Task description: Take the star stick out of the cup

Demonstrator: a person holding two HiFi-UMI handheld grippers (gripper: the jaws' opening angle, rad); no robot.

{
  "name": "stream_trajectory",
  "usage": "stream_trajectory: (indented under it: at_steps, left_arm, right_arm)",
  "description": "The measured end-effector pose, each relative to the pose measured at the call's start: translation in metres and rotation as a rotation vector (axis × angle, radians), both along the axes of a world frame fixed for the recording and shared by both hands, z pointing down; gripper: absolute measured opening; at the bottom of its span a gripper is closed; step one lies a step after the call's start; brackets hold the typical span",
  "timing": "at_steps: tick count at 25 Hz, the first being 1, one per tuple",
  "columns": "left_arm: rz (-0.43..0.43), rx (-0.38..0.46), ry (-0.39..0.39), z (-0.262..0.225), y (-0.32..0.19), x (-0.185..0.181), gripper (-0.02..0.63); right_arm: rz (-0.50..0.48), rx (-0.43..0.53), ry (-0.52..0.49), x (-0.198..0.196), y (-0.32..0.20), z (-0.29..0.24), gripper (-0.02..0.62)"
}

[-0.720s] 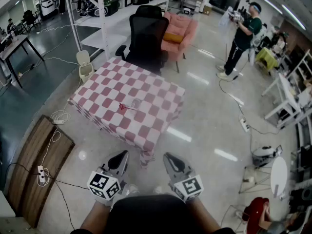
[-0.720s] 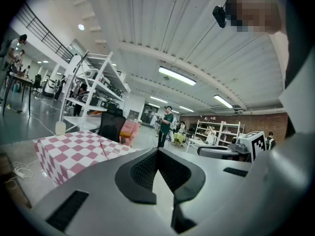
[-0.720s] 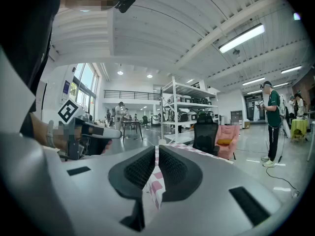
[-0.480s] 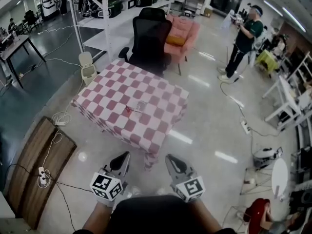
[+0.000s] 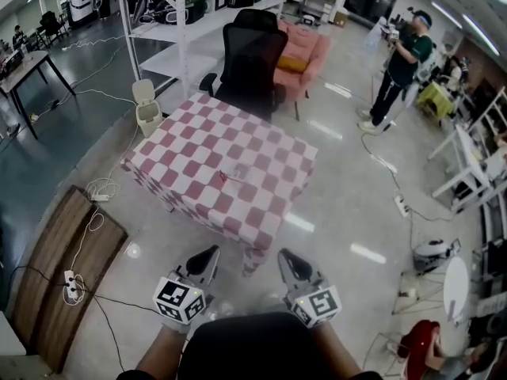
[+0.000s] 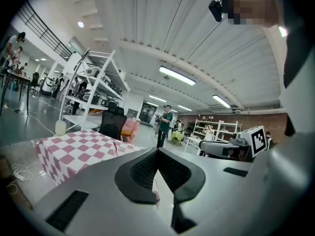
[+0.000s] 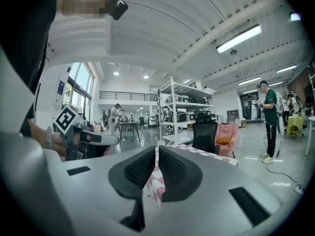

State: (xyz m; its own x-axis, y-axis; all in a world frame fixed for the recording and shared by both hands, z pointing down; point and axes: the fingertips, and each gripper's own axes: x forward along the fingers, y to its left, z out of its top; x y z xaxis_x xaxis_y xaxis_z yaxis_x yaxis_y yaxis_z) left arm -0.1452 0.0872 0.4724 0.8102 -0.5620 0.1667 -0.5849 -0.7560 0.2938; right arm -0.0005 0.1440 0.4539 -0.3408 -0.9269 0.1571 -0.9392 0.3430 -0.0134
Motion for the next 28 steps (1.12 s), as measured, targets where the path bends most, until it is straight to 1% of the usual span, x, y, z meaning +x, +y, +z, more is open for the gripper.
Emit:
stream_trajectory:
  at_steps: [4, 8, 11, 21, 28]
  left_arm:
    - [-0.009, -0.020, -0.010, 0.011, -0.011, 0.002, 0.041]
    - [-0.017, -0.030, -0.031, 0.021, -0.029, 0.014, 0.041]
    - [-0.037, -0.031, -0.054, 0.025, -0.046, 0.026, 0.041]
    - [-0.169, -0.047, -0.098, 0.025, -0.124, 0.082, 0.041]
    - [-0.286, -0.052, -0.110, 0.019, -0.161, 0.114, 0.043]
  right_arm:
    - [0.031, -0.019, -0.032, 0.008, -0.013, 0.006, 0.034]
    - [0.021, -0.019, -0.046, 0.020, -0.038, 0.011, 0.034]
    - [0.005, -0.017, -0.073, 0.034, -0.062, 0.013, 0.034]
    - [-0.117, -0.041, -0.114, 0.092, -0.151, 0.016, 0.034]
    - [-0.210, -0.040, -0.139, 0.136, -0.199, 0.012, 0.034]
